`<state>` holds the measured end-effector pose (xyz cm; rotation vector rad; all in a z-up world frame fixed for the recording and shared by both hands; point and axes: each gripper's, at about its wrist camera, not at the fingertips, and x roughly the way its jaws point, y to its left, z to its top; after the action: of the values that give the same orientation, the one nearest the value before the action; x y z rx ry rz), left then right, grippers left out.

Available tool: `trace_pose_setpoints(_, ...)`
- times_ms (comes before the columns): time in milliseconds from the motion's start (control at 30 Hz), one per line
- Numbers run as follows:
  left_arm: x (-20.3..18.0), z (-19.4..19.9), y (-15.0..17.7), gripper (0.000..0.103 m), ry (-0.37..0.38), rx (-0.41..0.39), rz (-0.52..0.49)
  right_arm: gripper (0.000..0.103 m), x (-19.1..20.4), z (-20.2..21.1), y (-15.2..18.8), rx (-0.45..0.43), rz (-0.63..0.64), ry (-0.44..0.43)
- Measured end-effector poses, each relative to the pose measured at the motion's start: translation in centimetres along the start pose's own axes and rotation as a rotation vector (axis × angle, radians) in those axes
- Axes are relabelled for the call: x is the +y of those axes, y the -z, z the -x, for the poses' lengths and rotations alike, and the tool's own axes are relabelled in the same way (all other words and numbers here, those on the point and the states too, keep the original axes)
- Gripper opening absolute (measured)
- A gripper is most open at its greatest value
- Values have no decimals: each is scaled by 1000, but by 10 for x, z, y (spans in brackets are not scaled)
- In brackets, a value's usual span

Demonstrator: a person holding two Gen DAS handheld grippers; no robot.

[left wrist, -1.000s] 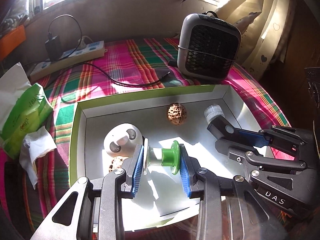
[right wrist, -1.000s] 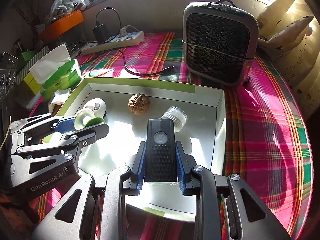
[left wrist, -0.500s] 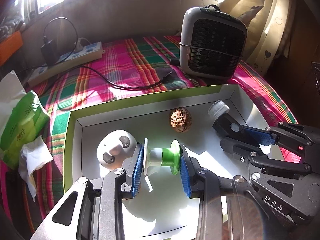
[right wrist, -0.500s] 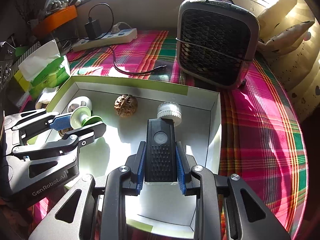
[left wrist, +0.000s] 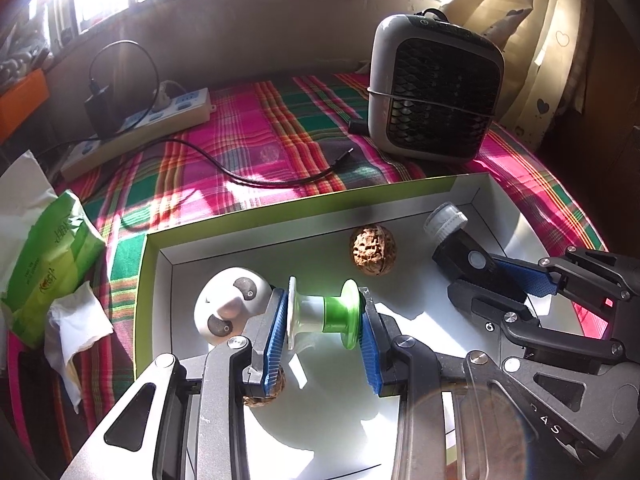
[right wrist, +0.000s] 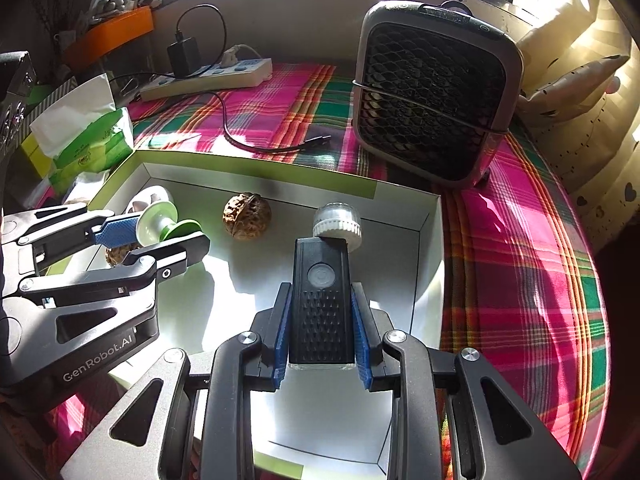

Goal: Organize objects
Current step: 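Lower the remote and spool into the box and open both tools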

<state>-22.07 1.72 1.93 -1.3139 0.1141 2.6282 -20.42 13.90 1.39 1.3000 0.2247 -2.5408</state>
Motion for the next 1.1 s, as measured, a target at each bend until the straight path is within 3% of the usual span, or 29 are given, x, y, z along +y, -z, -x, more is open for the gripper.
trace_pose_setpoints(500,0,0,0,37,-5,2,4,28,2,1,3,-9,5,13)
trace_pose_setpoints(1100,7,20,7,44,-13,-28,29,43,5,19,8,-46,-9,12)
